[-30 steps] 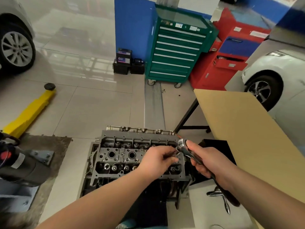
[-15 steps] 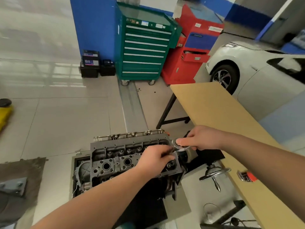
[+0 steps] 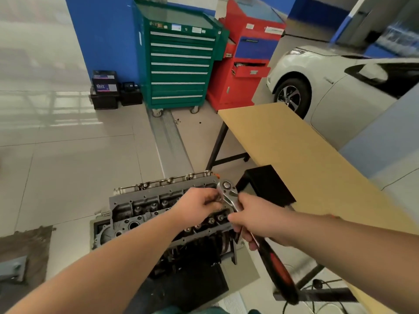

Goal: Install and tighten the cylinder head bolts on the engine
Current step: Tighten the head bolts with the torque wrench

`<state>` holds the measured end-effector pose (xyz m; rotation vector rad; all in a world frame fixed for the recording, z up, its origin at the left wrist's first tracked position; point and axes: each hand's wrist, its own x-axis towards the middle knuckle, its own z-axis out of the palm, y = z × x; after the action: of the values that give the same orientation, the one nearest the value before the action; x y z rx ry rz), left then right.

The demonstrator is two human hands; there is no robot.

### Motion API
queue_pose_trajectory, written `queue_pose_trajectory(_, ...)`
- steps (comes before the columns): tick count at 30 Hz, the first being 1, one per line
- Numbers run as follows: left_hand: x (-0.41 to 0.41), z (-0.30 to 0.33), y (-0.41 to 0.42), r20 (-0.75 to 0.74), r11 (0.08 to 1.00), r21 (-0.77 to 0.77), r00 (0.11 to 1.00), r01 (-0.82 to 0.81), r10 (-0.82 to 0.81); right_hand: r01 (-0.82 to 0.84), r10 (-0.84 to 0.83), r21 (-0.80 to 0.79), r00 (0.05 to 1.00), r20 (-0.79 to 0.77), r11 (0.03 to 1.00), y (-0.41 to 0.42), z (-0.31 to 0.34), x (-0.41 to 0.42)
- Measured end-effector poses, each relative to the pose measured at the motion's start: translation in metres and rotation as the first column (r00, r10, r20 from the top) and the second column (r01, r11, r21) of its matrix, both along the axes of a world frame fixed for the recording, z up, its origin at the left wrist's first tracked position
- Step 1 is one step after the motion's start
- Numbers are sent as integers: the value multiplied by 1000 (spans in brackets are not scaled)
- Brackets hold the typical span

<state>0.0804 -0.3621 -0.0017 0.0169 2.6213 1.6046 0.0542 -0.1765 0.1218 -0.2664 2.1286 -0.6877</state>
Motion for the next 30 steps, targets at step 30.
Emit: queue_pose_trajectory(30,20,15,31,-28,916,-230,943,-329,331,-591,802,574,237,-548,567,-25,21,-60)
